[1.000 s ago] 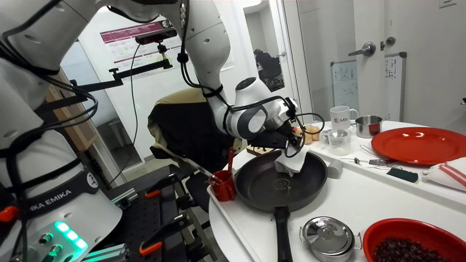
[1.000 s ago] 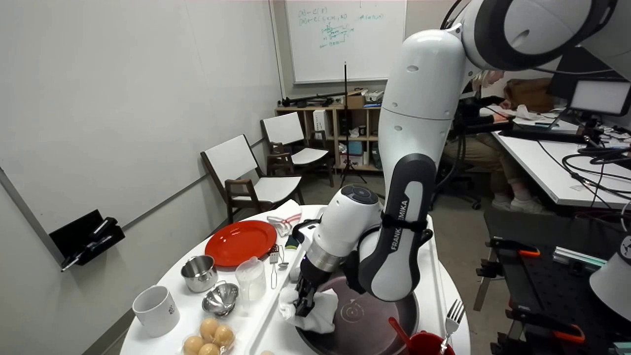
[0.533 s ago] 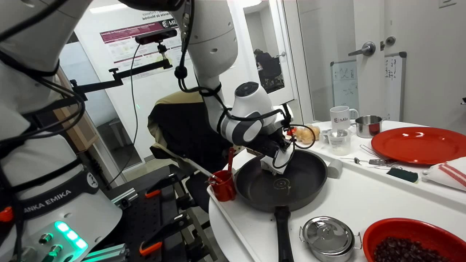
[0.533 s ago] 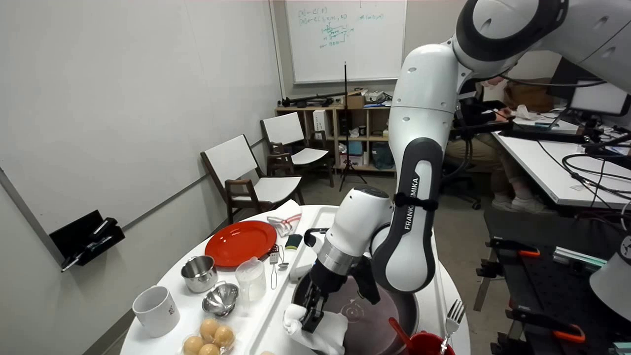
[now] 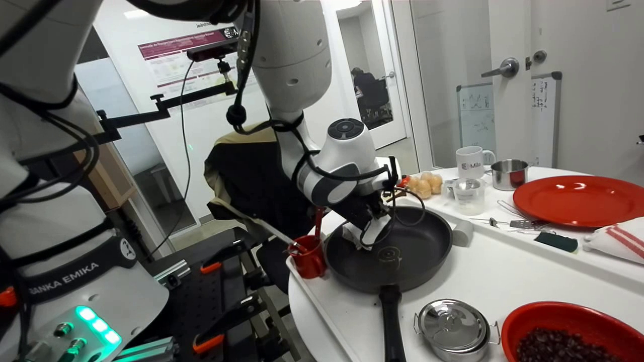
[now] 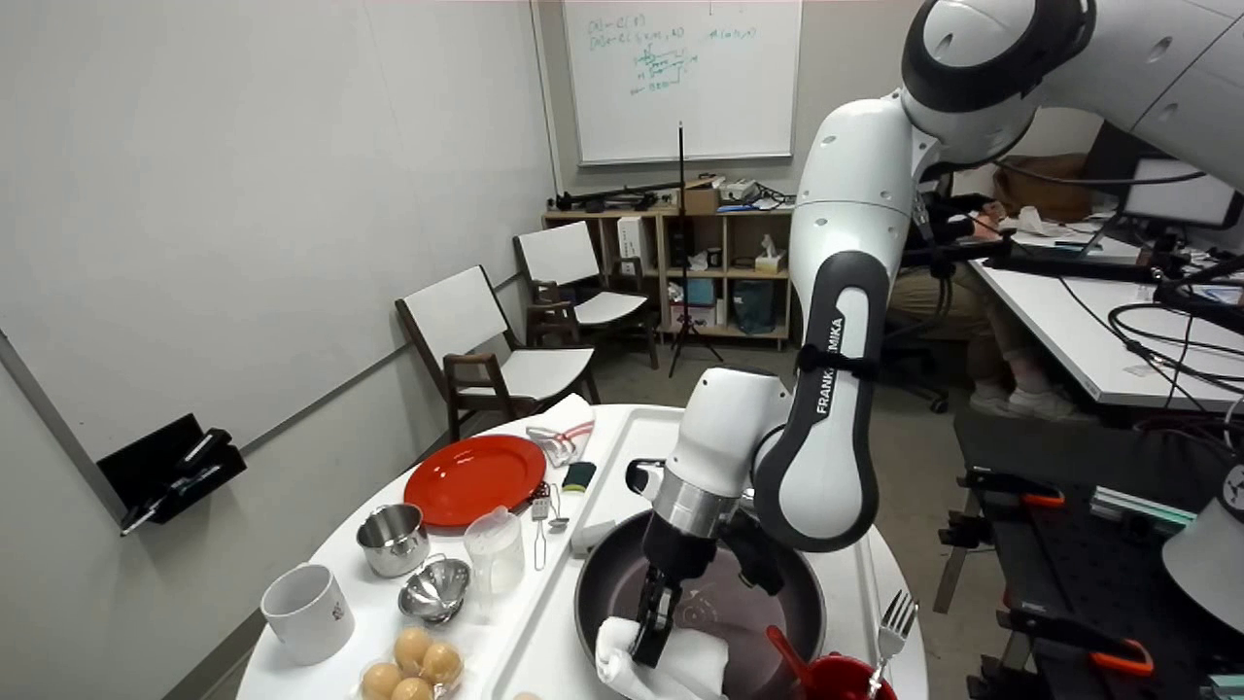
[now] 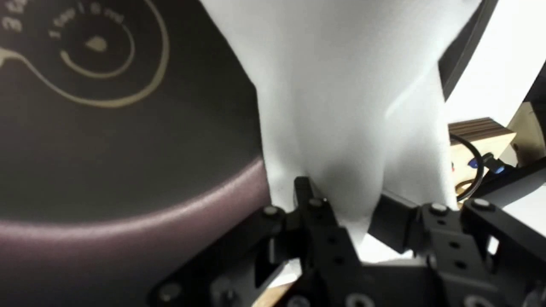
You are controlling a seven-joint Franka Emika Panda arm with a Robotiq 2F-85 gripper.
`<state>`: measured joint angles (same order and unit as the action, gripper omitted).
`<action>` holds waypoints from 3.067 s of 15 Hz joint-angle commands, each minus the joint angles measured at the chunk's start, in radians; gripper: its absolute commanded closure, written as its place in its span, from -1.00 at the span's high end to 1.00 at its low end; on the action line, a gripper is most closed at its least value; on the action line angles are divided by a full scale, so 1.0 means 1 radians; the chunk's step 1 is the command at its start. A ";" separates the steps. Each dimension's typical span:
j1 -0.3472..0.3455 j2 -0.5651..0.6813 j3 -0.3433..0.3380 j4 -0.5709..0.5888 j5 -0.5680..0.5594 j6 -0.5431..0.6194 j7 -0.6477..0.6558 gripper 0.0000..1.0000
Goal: Use the white towel to wipe the pan
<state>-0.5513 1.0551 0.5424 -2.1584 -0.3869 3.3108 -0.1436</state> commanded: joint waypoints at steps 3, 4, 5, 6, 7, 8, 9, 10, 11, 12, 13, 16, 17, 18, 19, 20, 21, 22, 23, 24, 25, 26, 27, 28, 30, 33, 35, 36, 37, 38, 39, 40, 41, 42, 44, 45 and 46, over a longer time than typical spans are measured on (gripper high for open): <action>-0.107 -0.027 0.061 -0.068 0.048 -0.147 -0.048 -0.92; -0.108 -0.045 0.053 -0.074 0.060 -0.175 -0.054 -0.92; -0.105 -0.060 0.043 -0.079 0.072 -0.198 -0.059 -0.92; -0.100 -0.081 0.028 -0.083 0.085 -0.223 -0.064 -0.92; -0.089 -0.106 0.009 -0.086 0.100 -0.246 -0.070 -0.92; -0.077 -0.127 -0.010 -0.086 0.115 -0.267 -0.076 -0.92; -0.063 -0.151 -0.031 -0.089 0.129 -0.280 -0.079 -0.92; -0.044 -0.178 -0.056 -0.091 0.143 -0.294 -0.079 -0.92; -0.028 -0.196 -0.080 -0.088 0.154 -0.307 -0.085 -0.92; -0.007 -0.221 -0.106 -0.091 0.165 -0.319 -0.086 -0.92; 0.021 -0.244 -0.139 -0.092 0.174 -0.323 -0.087 -0.92; 0.114 -0.294 -0.239 -0.090 0.191 -0.314 -0.087 -0.92; 0.150 -0.306 -0.275 -0.092 0.192 -0.293 -0.083 -0.92; 0.171 -0.309 -0.294 -0.090 0.193 -0.277 -0.088 -0.92; 0.193 -0.312 -0.311 -0.090 0.195 -0.259 -0.089 -0.92; 0.207 -0.313 -0.320 -0.089 0.199 -0.240 -0.089 -0.92; 0.213 -0.316 -0.319 -0.090 0.202 -0.220 -0.091 -0.92; 0.216 -0.324 -0.317 -0.094 0.205 -0.196 -0.089 -0.92; 0.221 -0.331 -0.318 -0.094 0.204 -0.174 -0.087 -0.92; 0.222 -0.341 -0.321 -0.096 0.203 -0.152 -0.083 -0.92; 0.222 -0.346 -0.324 -0.093 0.201 -0.134 -0.080 -0.92; 0.226 -0.355 -0.335 -0.089 0.199 -0.118 -0.075 -0.92; 0.230 -0.364 -0.349 -0.089 0.197 -0.102 -0.070 -0.92; 0.230 -0.372 -0.360 -0.088 0.196 -0.089 -0.068 -0.92; 0.237 -0.390 -0.397 -0.087 0.197 -0.067 -0.060 -0.92; 0.235 -0.396 -0.441 -0.072 0.200 -0.043 -0.049 -0.92; 0.235 -0.393 -0.471 -0.061 0.207 -0.035 -0.036 -0.92; 0.234 -0.389 -0.481 -0.057 0.212 -0.033 -0.028 -0.92; 0.234 -0.384 -0.490 -0.051 0.217 -0.032 -0.023 -0.92; 0.238 -0.386 -0.502 -0.054 0.223 -0.033 -0.016 -0.92; 0.241 -0.385 -0.512 -0.055 0.229 -0.033 -0.010 -0.92; 0.246 -0.385 -0.525 -0.057 0.234 -0.034 -0.006 -0.92; 0.252 -0.384 -0.538 -0.058 0.238 -0.032 -0.003 -0.92; 0.257 -0.385 -0.549 -0.061 0.241 -0.032 0.001 -0.92; 0.261 -0.395 -0.564 -0.077 0.247 -0.029 0.012 -0.92; 0.263 -0.401 -0.570 -0.087 0.249 -0.027 0.015 -0.92; 0.267 -0.405 -0.577 -0.093 0.251 -0.025 0.018 -0.92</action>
<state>-0.3180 0.6766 -0.0029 -2.2165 -0.1665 3.2636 -0.1446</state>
